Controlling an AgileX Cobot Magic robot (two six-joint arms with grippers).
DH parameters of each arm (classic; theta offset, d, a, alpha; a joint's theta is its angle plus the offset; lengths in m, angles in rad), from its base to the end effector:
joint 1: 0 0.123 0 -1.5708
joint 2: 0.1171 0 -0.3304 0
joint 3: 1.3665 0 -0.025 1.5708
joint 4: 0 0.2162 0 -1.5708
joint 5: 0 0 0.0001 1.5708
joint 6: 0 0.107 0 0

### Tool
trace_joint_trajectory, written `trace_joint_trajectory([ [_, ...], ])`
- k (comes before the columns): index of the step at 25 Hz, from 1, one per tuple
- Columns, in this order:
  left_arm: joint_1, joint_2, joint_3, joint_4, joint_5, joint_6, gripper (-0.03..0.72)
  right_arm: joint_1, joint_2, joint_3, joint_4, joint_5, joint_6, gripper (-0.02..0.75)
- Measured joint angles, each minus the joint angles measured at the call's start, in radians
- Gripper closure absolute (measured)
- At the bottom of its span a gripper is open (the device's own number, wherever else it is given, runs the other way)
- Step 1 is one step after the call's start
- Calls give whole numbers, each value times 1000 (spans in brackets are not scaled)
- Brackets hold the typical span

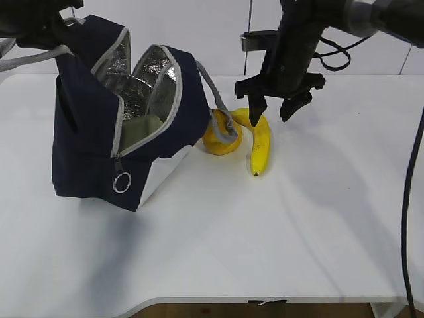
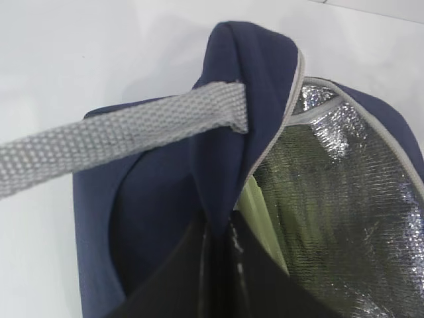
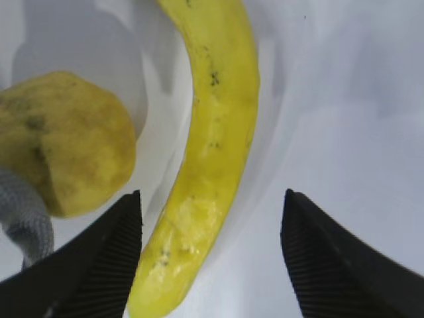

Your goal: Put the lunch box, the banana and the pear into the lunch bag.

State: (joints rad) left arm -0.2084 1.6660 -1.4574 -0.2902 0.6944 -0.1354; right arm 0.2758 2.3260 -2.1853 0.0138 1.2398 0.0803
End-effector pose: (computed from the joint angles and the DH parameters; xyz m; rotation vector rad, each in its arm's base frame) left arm 0.3490 -0.0938 0.3695 -0.0927 2.4019 -0.4886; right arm 0.4802 0.1374 0.2459 -0.2762 2.8562 0.0903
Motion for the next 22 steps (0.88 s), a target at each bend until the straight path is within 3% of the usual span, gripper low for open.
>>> trace_joint_trajectory([
  [22,0,0,0,-35,-15,0,692,0,73,0,-14,-163,104,218],
])
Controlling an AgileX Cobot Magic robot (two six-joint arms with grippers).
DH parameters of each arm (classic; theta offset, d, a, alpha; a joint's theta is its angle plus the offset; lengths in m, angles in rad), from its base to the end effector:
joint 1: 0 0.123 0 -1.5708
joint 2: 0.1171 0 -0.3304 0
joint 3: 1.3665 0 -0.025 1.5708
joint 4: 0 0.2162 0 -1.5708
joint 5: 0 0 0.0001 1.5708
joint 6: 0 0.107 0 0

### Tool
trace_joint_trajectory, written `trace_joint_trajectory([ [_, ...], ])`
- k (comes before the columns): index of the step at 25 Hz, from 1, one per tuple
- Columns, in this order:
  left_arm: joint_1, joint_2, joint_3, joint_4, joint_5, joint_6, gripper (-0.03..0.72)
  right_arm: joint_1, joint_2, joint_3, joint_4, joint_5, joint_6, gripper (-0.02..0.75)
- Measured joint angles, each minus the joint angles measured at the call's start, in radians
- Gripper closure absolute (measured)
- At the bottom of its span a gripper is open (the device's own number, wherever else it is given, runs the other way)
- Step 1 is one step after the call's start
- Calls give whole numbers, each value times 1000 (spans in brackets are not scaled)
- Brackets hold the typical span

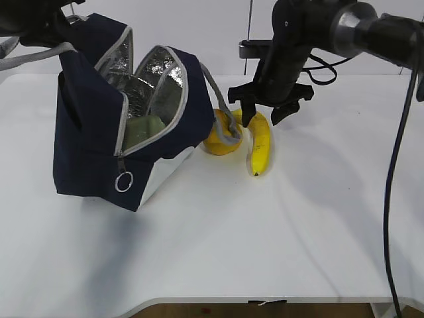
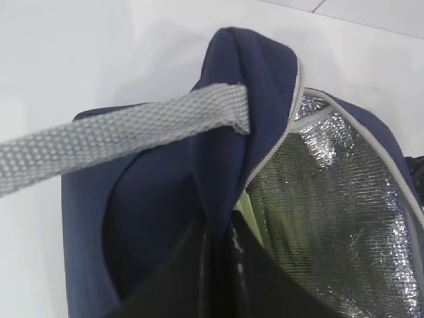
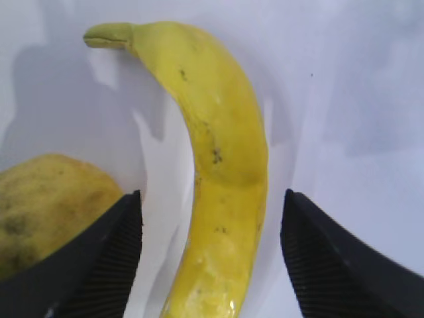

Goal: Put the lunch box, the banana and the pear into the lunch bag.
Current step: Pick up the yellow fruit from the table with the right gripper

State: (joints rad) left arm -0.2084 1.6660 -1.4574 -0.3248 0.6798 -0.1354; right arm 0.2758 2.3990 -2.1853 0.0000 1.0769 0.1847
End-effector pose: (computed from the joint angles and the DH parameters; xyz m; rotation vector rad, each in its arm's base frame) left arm 0.3498 -0.0959 0.3712 -0.1170 2.3857 -0.5274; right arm 0.5040 0.1426 0.2141 -0.1267 2.7786 0.1179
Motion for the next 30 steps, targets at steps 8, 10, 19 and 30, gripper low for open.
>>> trace_joint_trajectory([
  [8,0,0,0,-2,0,0,692,0,36,0,-12,-7,2,220],
  [10,0,0,0,-2,-2,0,692,0,45,0,-12,-10,2,220],
  [19,0,0,0,-2,-4,2,692,0,65,0,-31,-21,2,402],
  [30,0,0,0,-2,-6,4,692,-2,63,-138,-128,99,-7,444],
])
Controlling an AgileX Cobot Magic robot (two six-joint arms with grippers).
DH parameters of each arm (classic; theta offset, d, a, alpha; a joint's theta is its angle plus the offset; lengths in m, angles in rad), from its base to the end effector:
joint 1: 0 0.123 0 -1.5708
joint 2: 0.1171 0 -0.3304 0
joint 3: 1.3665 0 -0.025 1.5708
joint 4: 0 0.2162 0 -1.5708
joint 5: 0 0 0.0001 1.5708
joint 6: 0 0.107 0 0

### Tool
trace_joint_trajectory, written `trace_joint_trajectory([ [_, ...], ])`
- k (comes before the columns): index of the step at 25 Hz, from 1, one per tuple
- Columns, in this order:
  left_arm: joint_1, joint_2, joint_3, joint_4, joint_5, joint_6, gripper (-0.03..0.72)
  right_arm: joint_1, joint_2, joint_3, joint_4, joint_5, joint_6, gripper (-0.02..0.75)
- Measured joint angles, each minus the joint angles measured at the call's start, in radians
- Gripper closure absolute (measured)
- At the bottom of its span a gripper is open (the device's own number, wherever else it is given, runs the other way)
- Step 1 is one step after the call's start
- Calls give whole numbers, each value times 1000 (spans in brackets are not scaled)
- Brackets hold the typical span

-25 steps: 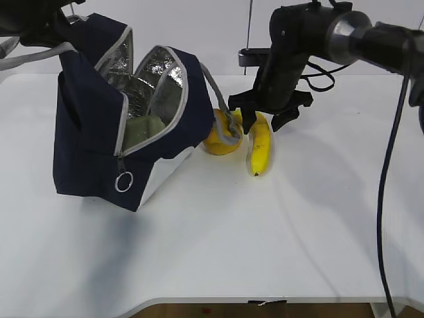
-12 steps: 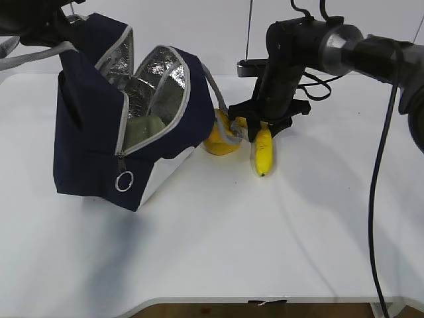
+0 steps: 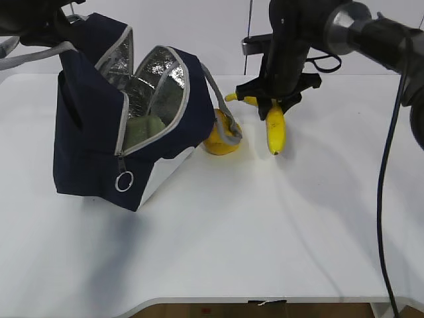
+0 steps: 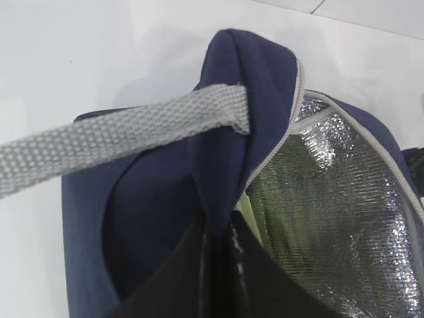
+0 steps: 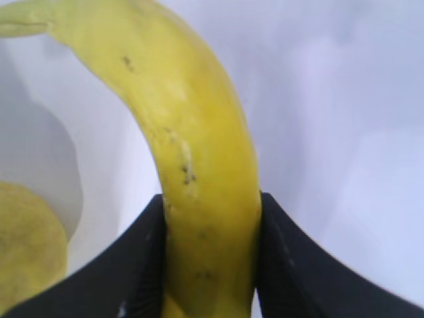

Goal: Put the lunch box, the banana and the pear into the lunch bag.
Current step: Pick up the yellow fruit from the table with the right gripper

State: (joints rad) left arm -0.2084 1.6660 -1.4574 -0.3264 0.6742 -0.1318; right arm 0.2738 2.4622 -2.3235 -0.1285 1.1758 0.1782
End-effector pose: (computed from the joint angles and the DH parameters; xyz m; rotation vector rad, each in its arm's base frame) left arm 0.3502 -0.0960 0.3716 -0.1147 2.3798 -0.5274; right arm 0.5163 0.1319 0.2130 -0.1729 2.7730 -0.0644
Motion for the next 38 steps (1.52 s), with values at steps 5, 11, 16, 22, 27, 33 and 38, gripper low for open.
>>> trace_joint_trajectory([
  [5,0,0,0,0,0,0,692,-29,-84,-20,-13,34,-6,444],
  [11,0,0,0,-22,0,2,692,-59,-242,-22,40,54,-6,444],
  [16,0,0,0,-95,-4,5,692,-59,-333,-24,246,54,-73,444],
  [22,-21,0,0,-122,-18,7,692,-50,-348,-24,508,54,-191,444],
  [27,-25,0,0,-129,-22,7,692,-3,-348,-24,533,77,-238,444],
  [33,-25,0,0,-132,-26,7,692,64,-348,40,542,78,-259,444],
  [38,-25,0,0,-140,-28,7,692,107,-339,87,544,64,-290,444],
])
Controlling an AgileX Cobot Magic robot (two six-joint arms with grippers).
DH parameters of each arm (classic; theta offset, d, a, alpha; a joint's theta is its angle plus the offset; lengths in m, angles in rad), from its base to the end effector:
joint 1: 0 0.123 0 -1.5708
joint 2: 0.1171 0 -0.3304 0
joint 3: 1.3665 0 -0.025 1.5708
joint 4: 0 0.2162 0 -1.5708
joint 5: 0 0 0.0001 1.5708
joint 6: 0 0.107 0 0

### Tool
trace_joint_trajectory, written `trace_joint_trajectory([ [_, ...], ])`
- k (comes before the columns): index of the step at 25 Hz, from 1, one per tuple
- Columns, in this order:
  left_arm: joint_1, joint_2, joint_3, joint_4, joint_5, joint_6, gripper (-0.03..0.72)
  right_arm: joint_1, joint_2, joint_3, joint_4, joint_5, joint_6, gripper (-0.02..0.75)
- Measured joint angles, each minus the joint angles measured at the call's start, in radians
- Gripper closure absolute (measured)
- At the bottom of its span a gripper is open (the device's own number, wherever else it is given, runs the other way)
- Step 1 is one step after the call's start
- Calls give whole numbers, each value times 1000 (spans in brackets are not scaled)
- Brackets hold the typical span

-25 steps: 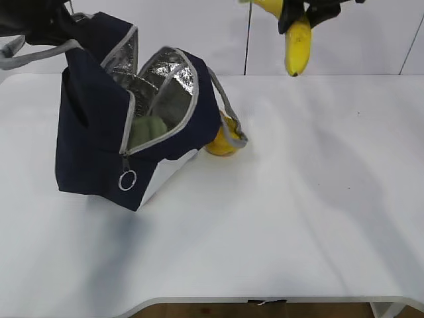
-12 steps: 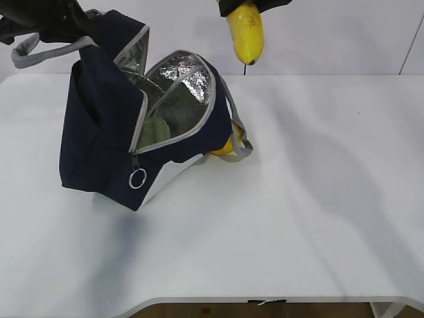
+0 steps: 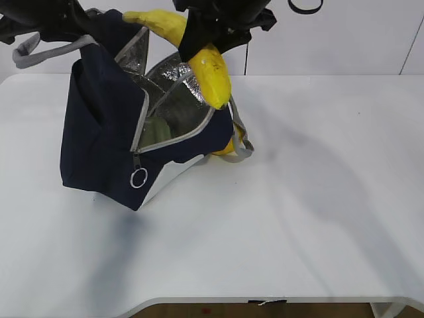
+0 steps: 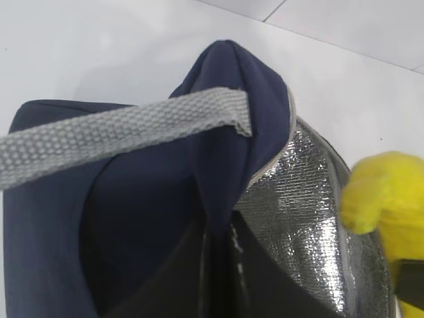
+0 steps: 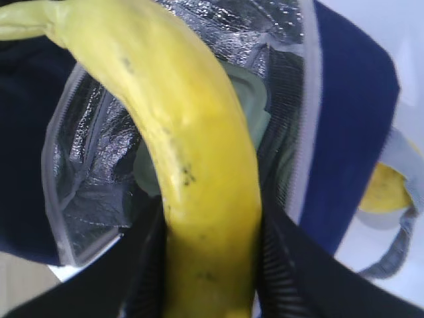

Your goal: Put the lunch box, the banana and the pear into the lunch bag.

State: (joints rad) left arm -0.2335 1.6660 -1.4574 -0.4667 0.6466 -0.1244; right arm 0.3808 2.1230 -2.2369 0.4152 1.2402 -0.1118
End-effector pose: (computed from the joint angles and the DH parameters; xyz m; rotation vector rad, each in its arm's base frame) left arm 0.3484 -0.1127 0.3771 -0.1731 2.3458 -0.6898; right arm 0.4159 0.2105 0.3659 -0.5986 2.5318 0.6566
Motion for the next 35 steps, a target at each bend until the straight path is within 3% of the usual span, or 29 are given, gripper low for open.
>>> trace_joint_trajectory([
  [9,0,0,0,-15,-7,0,692,13,105,2,-26,-18,-5,443],
  [17,-1,0,0,-38,-7,14,692,30,141,4,-7,-152,-5,437],
  [21,-1,0,0,-40,-7,15,692,39,166,4,1,-165,-15,388],
  [26,-1,0,0,-42,-7,41,692,40,173,-9,3,-170,-91,244],
  [30,-1,0,0,-38,-7,55,692,40,174,-83,-1,-111,-102,219],
  [35,-1,0,0,78,-3,57,692,26,159,-159,-51,-23,-103,214],
])
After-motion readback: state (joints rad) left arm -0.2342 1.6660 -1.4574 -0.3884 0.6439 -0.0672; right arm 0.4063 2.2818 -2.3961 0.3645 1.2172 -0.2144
